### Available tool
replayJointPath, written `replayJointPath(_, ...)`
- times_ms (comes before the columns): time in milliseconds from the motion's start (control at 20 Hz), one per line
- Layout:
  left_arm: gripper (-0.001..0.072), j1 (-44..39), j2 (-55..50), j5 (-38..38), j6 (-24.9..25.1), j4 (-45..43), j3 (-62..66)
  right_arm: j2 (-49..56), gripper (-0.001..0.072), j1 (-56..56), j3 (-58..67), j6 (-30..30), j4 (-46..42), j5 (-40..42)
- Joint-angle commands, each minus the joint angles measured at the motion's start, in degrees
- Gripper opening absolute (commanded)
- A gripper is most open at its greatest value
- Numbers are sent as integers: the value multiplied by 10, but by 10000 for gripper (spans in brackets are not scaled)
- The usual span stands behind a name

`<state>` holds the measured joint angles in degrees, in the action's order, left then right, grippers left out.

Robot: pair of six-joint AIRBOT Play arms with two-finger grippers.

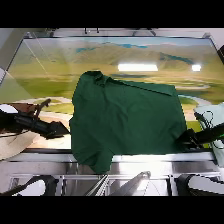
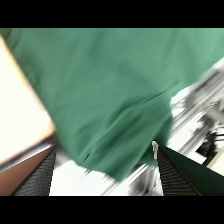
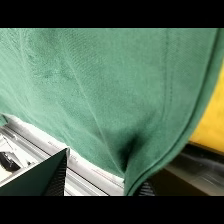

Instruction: Fold the shirts.

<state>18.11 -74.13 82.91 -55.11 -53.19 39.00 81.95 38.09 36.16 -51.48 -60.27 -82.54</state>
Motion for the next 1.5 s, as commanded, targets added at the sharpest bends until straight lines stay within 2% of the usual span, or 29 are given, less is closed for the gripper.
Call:
replayJointPath(0, 715, 3, 0, -26, -46, -77, -38, 0, 480, 0, 1, 0, 0, 122)
replayJointPath(150, 714, -12, -2, -47, -45, -67, -50, 0, 480, 0, 1, 0, 1, 122)
replayJointPath(300, 707, -64, -25, -60, -45, -65, -50, 0, 480, 0, 1, 0, 1, 122)
replayJointPath(400, 707, -107, -56, -73, -38, -29, -50, 0, 480, 0, 1, 0, 1, 122)
replayJointPath(550, 694, -160, -106, -85, 0, 45, -29, 0, 480, 0, 1, 0, 1, 118)
replayJointPath(650, 559, -182, -128, -76, 2, 51, -6, 0, 480, 0, 1, 0, 1, 116)
replayJointPath(750, 558, -192, -137, -68, 2, 51, 8, 0, 480, 0, 1, 0, 1, 110)
replayJointPath(800, 440, -193, -135, -68, 2, 51, 8, 0, 480, 0, 1, 0, 0, 106)
replayJointPath(850, 289, -193, -131, -68, 7, 47, 8, 0, 479, 0, 1, 0, 1, 105)
replayJointPath(900, 196, -192, -126, -68, 12, 47, 8, 0, 479, 0, 1, 0, 1, 105)
replayJointPath(1050, 185, -176, -108, -74, 12, 48, 8, 0, 477, 0, 1, 0, 0, 99)
replayJointPath(1100, 185, -167, -103, -73, 12, 49, 8, 0, 450, 0, 1, 0, 0, 98)
replayJointPath(1150, 185, -157, -97, -73, 12, 49, 8, 0, 318, 0, 1, 0, 0, 91)
replayJointPath(1200, 185, -148, -93, -71, 13, 49, 8, 0, 290, 0, 1, 0, -5, 81)
replayJointPath(1300, 184, -125, -90, -61, 12, 49, 8, 0, 295, 0, 1, -8, -38, 66)
replayJointPath(1350, 149, -116, -90, -59, 13, 50, 6, 0, 294, 0, 1, -19, -52, 66)
replayJointPath(1400, 64, -109, -90, -59, 17, 50, 1, 0, 294, 0, 1, -22, -53, 66)
replayJointPath(1450, 46, -103, -90, -61, 26, 49, -7, 0, 295, 0, 1, -22, -53, 66)
